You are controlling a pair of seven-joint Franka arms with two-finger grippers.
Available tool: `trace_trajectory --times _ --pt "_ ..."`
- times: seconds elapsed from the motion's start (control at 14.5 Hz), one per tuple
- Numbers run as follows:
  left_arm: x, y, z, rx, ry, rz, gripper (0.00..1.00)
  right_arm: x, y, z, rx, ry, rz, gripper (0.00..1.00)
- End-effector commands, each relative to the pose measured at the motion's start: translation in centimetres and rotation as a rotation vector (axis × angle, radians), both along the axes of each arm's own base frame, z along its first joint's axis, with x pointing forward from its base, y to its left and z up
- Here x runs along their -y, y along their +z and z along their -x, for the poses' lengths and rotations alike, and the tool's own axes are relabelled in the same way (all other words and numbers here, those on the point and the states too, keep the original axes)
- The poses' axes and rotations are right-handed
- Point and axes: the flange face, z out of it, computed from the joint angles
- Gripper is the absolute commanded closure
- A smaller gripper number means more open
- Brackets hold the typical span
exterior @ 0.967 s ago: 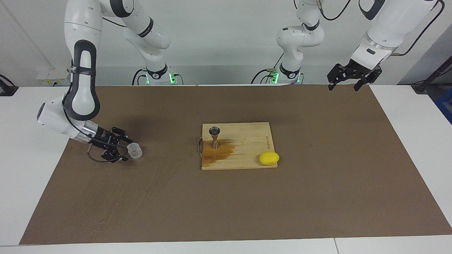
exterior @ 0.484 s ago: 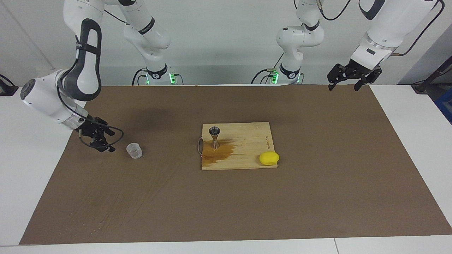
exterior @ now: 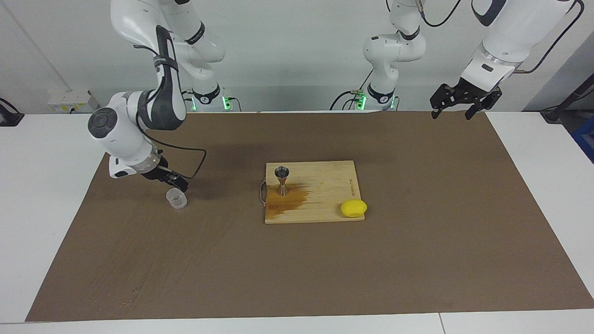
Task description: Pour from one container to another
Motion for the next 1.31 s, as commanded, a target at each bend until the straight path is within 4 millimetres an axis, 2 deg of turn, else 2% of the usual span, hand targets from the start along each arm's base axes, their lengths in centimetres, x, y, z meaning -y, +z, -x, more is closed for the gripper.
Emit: trace_trajectory --times 0.0,0.14,0.21,0.41,0.62,0.76,0.97,1.24 --pt "-0.2 0.2 0.9 -0.004 -0.001 -0.016 0.00 -3.3 3.8 0.9 0.048 0.150 0.033 0.01" --pt "-0.2 0.2 0.9 -0.004 -0.001 -0.016 0.00 -6.5 7.6 2.1 0.075 0.213 0.040 0.01" --pt "-0.2 0.2 0.9 -0.004 -0.001 -0.016 0.00 -7.3 10.0 2.3 0.089 0.232 0.049 0.01" --pt "-0.2 0.2 0.9 -0.004 -0.001 -0.016 0.00 -7.2 16.3 1.9 0.096 0.266 0.057 0.01" --pt "-0.2 0.2 0.9 -0.004 -0.001 -0.016 0.00 -6.4 20.7 1.5 0.132 0.300 0.083 0.01" --pt "-0.2 0.2 0.9 -0.004 -0.001 -0.016 0.00 -6.1 21.5 2.0 0.112 0.313 0.089 0.01" --pt "-0.2 0.2 0.9 -0.004 -0.001 -0.016 0.00 -5.2 21.2 2.2 0.109 0.328 0.088 0.01" --pt "-0.2 0.2 0.9 -0.004 -0.001 -0.016 0.00 -5.2 21.1 3.0 0.066 0.338 0.074 0.01"
